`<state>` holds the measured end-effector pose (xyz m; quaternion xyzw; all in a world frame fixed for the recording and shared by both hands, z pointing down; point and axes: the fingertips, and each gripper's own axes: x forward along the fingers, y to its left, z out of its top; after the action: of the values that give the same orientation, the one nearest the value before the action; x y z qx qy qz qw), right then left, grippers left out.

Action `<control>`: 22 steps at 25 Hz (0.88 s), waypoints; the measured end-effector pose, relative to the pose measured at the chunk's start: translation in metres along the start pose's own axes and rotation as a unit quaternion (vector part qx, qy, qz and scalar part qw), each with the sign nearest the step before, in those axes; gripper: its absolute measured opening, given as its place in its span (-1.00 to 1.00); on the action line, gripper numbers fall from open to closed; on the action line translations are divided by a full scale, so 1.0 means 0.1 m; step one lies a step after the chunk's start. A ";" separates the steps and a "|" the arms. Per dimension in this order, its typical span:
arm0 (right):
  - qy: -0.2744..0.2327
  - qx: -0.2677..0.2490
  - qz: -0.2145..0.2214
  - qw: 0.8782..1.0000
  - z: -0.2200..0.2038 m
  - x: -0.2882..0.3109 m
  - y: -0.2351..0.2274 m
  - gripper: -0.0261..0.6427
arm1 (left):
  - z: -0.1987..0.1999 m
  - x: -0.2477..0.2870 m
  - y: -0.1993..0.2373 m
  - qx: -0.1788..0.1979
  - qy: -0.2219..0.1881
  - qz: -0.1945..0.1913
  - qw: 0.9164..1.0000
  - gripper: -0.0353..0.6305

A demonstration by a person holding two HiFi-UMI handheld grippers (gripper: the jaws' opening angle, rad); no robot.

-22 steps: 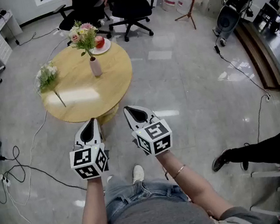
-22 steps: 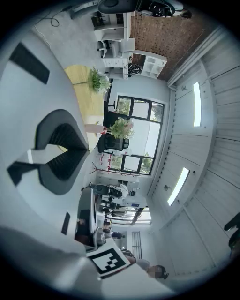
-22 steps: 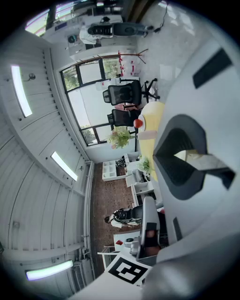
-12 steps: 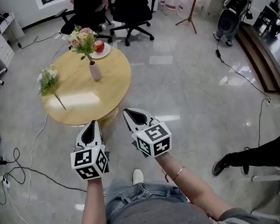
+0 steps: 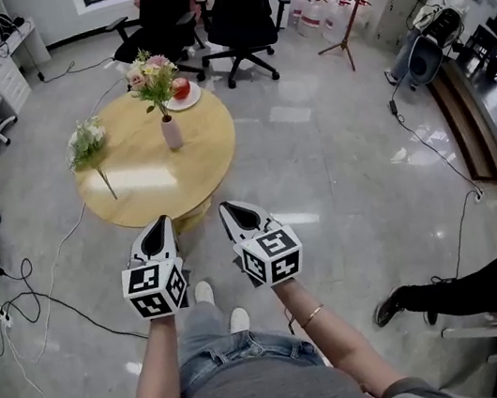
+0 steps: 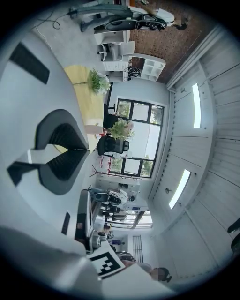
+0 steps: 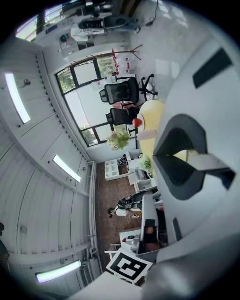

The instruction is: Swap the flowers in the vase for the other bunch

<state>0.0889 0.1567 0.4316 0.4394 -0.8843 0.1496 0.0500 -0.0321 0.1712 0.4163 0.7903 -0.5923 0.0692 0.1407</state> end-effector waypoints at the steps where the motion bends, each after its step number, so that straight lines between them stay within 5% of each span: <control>1: 0.001 0.003 0.001 1.000 -0.01 0.02 0.00 -0.89 | 0.00 0.01 0.02 0.000 0.001 0.001 1.000 -0.84; 22: 0.023 -0.004 0.001 1.000 0.26 1.27 -0.36 -0.89 | 0.23 1.15 0.80 -0.025 0.009 -0.008 1.000 -0.84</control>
<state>0.0414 0.0318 0.4429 0.4350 -0.8839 0.1559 0.0718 -0.0766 0.0377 0.4376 0.7903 -0.5866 0.0600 0.1661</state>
